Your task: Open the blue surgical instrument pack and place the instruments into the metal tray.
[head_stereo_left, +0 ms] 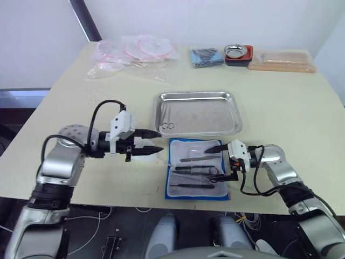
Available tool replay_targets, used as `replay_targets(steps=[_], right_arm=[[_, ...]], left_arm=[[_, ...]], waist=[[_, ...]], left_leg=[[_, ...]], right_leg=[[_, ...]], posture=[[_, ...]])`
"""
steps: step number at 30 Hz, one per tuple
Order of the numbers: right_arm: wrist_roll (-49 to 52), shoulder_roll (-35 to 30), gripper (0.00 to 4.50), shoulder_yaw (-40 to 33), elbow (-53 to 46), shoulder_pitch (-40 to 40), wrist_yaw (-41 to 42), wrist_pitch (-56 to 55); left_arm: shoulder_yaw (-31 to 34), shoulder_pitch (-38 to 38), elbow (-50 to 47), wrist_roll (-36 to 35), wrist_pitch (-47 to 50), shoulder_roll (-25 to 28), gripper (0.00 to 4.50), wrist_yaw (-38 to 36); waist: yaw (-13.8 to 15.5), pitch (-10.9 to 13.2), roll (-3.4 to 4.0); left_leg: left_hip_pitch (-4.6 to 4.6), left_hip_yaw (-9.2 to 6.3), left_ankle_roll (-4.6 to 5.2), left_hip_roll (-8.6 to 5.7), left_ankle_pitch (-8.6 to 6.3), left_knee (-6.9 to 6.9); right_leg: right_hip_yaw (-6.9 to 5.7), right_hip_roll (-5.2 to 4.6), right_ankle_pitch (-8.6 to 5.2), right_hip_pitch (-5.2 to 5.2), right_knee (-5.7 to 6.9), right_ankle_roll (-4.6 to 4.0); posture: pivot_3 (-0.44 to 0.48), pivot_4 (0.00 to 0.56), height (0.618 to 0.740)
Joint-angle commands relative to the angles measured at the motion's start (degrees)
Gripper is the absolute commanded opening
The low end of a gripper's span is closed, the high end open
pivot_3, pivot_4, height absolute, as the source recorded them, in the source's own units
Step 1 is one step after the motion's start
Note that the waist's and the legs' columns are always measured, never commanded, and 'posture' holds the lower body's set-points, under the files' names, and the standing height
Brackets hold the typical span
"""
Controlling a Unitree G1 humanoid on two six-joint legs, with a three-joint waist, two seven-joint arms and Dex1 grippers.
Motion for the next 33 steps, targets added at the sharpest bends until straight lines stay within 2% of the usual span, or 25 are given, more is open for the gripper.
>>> replay_targets(steps=[1, 2, 13, 24, 33], right_arm=[[-3.8, -3.4, 4.5, 1.5, 2.2, 5.2, -0.1, 1.7], [-3.7, -3.5, 4.5, 1.4, 1.9, 5.5, -0.1, 1.7], [-2.8, -5.7, 4.5, 0.7, 1.6, 6.1, 0.3, 1.5], [-2.9, -4.8, 4.5, 1.2, 2.0, 5.5, -0.5, 1.5], [-2.9, -4.4, 4.5, 1.7, 1.9, 5.5, -0.9, 1.8]], left_arm=[[1.7, 1.0, -3.7, -2.9, -2.1, 2.8, 4.24, -5.8], [1.7, 1.1, -4.1, -3.3, -2.1, 3.1, 4.41, -6.5], [2.8, 1.1, -5.9, -5.7, -2.7, 4.2, 4.41, -8.4], [2.1, 0.8, -5.6, -6.9, -3.1, 5.2, 4.41, -9.6], [-3.2, -2.4, -1.2, 1.5, -10.5, 2.7, 4.41, -7.1]], waist=[[0.3, 0.0, 0.01], [0.5, 0.0, 0.0], [0.6, 0.0, 0.03], [0.6, 0.0, 0.01], [0.6, 0.0, -0.04]], left_leg=[[0.0, 0.0, 0.0, 0.0, 0.0, 0.0], [-0.01, -0.01, 0.0, 0.0, 0.0, 0.0], [0.02, 0.17, 0.02, 0.01, 0.01, 0.01], [0.04, 0.44, 0.02, 0.01, 0.01, 0.08], [0.04, 0.86, 0.05, 0.02, 0.03, 0.16]], right_leg=[[0.0, 0.0, 0.0, -0.02, 0.0, 0.0], [0.0, 0.0, 0.0, -0.03, 0.0, 0.0], [0.15, 0.01, 0.01, -0.02, 0.02, 0.03], [0.39, 0.0, 0.03, -0.14, 0.2, 0.08], [0.87, 0.05, 0.01, -0.53, 0.77, 0.09]], posture=[[0.0, 0.15, 0.74], [0.0, 0.15, 0.74], [0.0, 0.15, 0.74], [0.0, 0.15, 0.74], [0.0, 0.15, 0.74]])
